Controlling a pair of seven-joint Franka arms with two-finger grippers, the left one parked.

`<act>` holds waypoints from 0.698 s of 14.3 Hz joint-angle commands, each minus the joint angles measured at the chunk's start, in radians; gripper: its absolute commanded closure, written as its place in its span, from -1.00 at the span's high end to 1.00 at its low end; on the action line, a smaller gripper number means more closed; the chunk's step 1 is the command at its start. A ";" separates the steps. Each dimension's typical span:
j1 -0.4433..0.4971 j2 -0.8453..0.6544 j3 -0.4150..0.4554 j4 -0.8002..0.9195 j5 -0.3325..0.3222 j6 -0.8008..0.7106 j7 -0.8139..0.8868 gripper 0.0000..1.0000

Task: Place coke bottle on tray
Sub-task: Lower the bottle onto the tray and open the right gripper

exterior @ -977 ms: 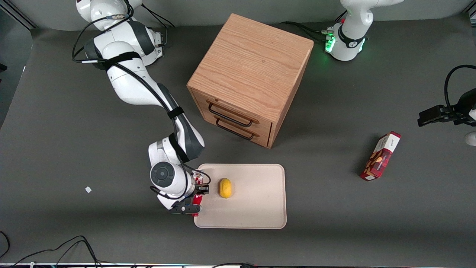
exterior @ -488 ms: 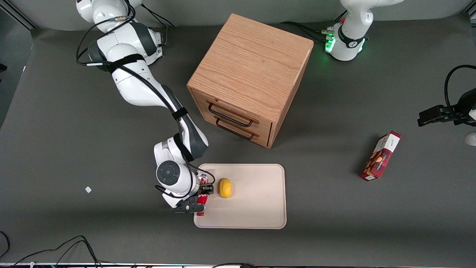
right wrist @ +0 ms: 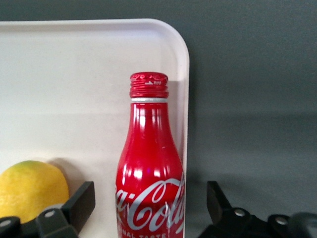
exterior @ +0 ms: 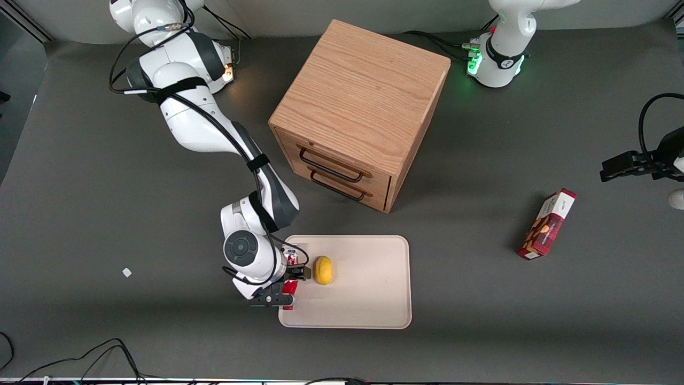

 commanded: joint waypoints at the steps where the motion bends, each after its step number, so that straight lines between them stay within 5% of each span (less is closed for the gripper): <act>1: 0.003 0.012 -0.007 0.025 0.023 0.002 0.016 1.00; 6: -0.012 -0.029 -0.007 0.025 0.027 -0.052 0.013 1.00; 10: -0.091 -0.164 0.039 -0.013 0.038 -0.291 -0.016 1.00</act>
